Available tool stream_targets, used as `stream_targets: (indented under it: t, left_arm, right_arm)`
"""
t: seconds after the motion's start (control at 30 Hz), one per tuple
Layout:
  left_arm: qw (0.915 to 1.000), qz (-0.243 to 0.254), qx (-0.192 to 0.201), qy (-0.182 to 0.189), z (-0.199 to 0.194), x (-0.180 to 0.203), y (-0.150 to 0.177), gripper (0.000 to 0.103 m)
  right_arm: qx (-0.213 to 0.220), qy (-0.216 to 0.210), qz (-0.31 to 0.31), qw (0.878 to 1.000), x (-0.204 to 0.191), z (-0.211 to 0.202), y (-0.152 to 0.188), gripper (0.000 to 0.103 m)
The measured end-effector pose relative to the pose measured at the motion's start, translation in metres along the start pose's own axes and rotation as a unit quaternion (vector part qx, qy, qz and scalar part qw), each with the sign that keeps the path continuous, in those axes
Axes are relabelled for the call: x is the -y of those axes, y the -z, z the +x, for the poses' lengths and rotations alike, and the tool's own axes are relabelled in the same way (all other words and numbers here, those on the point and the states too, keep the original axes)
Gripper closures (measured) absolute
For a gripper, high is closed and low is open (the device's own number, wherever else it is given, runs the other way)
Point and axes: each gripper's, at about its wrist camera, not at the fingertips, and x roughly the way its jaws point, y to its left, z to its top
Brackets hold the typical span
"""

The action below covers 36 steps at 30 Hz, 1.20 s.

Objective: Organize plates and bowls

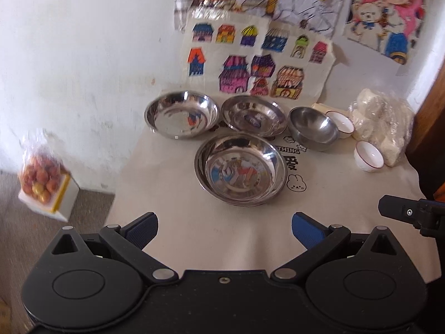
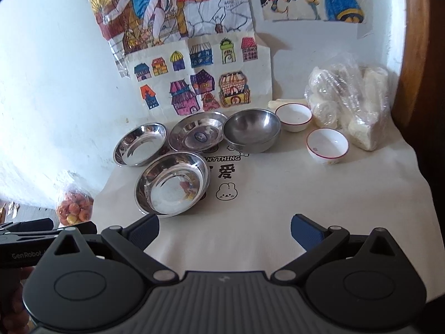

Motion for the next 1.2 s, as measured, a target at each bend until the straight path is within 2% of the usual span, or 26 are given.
stream_targets:
  t: [0.2, 0.3, 0.37, 0.5, 0.73, 0.9, 1.07, 1.2]
  left_arm:
    - [0.9962, -0.070, -0.044, -0.027, 0.024, -0.009, -0.017, 0.001]
    - [0.9945, -0.078, -0.052, -0.046, 0.034, -0.017, -0.029, 0.001]
    - [0.9945, -0.068, -0.055, -0.058, 0.043, -0.026, -0.040, 0.001]
    - [0.9959, -0.042, -0.057, -0.056, 0.067, -0.052, -0.072, 0.001]
    - [0.9976, 0.038, -0.056, -0.015, 0.143, -0.116, -0.145, 0.001]
    - [0.9935, 0.098, -0.056, 0.013, 0.202, -0.151, -0.188, 0.001]
    - [0.9879, 0.135, -0.062, 0.042, 0.252, -0.162, -0.212, 0.002]
    - [0.9846, 0.142, -0.078, 0.066, 0.276, -0.166, -0.216, 0.012]
  right_arm:
    - [-0.031, -0.030, -0.018, 0.999, 0.015, 0.034, -0.023, 0.000]
    - [-0.036, -0.047, -0.025, 0.998, 0.018, 0.047, -0.033, 0.000]
    - [-0.046, -0.060, -0.025, 0.997, 0.015, 0.059, -0.037, 0.000]
    - [-0.044, -0.074, -0.031, 0.996, 0.000, 0.080, -0.049, 0.000]
    - [-0.030, -0.069, -0.017, 0.997, -0.058, 0.132, -0.078, 0.000]
    - [-0.043, -0.063, 0.013, 0.997, -0.103, 0.184, -0.095, 0.000]
    - [-0.053, -0.062, 0.014, 0.997, -0.130, 0.223, -0.101, 0.000]
    - [-0.056, -0.059, 0.016, 0.997, -0.142, 0.249, -0.106, 0.005]
